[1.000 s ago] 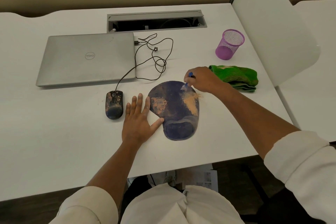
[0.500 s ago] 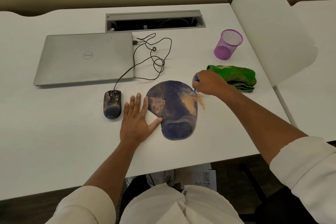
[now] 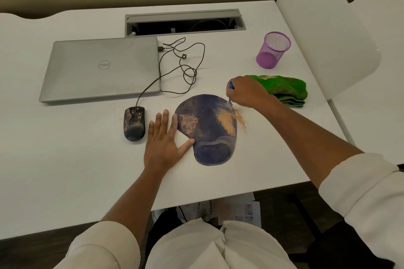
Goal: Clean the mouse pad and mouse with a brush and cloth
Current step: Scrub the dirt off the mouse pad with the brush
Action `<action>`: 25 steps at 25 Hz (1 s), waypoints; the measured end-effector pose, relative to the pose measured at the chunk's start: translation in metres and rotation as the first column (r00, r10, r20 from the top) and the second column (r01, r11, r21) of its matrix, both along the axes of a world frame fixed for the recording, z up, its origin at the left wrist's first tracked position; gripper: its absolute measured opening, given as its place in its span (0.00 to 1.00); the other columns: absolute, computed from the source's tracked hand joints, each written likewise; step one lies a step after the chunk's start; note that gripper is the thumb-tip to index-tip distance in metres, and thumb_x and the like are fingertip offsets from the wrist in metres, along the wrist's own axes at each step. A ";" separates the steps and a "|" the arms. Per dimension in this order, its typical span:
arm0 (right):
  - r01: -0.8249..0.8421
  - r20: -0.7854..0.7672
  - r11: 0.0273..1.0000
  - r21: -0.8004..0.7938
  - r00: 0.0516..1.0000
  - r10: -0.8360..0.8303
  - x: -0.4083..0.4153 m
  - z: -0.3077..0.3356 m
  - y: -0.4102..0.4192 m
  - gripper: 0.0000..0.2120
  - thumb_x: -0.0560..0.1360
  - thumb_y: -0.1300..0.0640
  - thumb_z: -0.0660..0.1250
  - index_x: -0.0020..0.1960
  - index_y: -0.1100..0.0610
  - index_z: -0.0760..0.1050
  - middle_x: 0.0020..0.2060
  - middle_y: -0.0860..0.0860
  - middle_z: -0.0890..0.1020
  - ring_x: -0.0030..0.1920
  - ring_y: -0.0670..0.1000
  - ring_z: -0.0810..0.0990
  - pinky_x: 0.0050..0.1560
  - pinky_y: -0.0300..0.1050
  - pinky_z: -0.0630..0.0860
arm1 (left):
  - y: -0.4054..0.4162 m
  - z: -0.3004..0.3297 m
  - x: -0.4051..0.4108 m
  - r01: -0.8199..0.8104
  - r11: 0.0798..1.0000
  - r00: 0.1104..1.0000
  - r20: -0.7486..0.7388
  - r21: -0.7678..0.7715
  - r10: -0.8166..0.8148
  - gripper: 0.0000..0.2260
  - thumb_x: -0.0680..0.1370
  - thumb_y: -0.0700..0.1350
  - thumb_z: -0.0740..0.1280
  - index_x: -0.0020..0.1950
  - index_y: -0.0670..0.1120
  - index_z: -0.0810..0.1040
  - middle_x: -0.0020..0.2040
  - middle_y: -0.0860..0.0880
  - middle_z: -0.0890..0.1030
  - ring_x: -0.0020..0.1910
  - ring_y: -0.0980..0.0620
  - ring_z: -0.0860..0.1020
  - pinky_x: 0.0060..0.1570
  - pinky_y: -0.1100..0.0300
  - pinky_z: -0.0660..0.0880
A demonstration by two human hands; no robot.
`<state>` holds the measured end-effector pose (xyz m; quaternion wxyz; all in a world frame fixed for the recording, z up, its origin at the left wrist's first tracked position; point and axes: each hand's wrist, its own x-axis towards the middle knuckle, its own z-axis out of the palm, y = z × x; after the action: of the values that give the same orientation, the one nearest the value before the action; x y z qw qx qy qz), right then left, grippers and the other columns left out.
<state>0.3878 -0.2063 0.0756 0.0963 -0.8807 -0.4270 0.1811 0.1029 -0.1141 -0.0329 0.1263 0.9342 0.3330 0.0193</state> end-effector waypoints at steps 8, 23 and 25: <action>0.006 0.053 0.997 -0.079 0.999 -0.002 0.002 -0.001 0.007 0.11 0.77 0.55 0.60 0.35 0.53 0.70 0.32 0.49 0.73 0.32 0.50 0.71 0.30 0.42 0.62 | 0.000 -0.001 0.000 -0.001 1.000 1.000 0.004 0.005 0.001 0.45 0.75 0.77 0.45 0.84 0.51 0.45 0.84 0.47 0.42 0.82 0.47 0.38 0.81 0.48 0.41; -0.056 -0.117 0.995 0.085 0.991 0.066 -0.017 -0.006 -0.006 0.10 0.77 0.55 0.61 0.45 0.57 0.81 0.37 0.54 0.83 0.38 0.54 0.79 0.40 0.51 0.77 | 0.000 0.000 0.000 0.001 1.000 1.000 0.023 0.001 -0.001 0.45 0.76 0.76 0.47 0.84 0.50 0.47 0.84 0.47 0.44 0.83 0.46 0.40 0.81 0.48 0.41; -0.083 -0.030 0.997 -0.003 0.996 0.083 -0.018 -0.010 -0.011 0.12 0.76 0.56 0.59 0.44 0.60 0.79 0.36 0.57 0.82 0.36 0.55 0.77 0.39 0.53 0.77 | 0.000 0.000 0.000 0.002 1.000 0.999 0.034 -0.006 -0.001 0.44 0.76 0.76 0.49 0.84 0.50 0.48 0.84 0.47 0.44 0.83 0.46 0.40 0.81 0.47 0.42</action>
<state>0.3697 -0.2171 0.0651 0.0933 -0.8596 -0.4613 0.1989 0.1030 -0.1146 -0.0324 0.1349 0.9336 0.3302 0.0340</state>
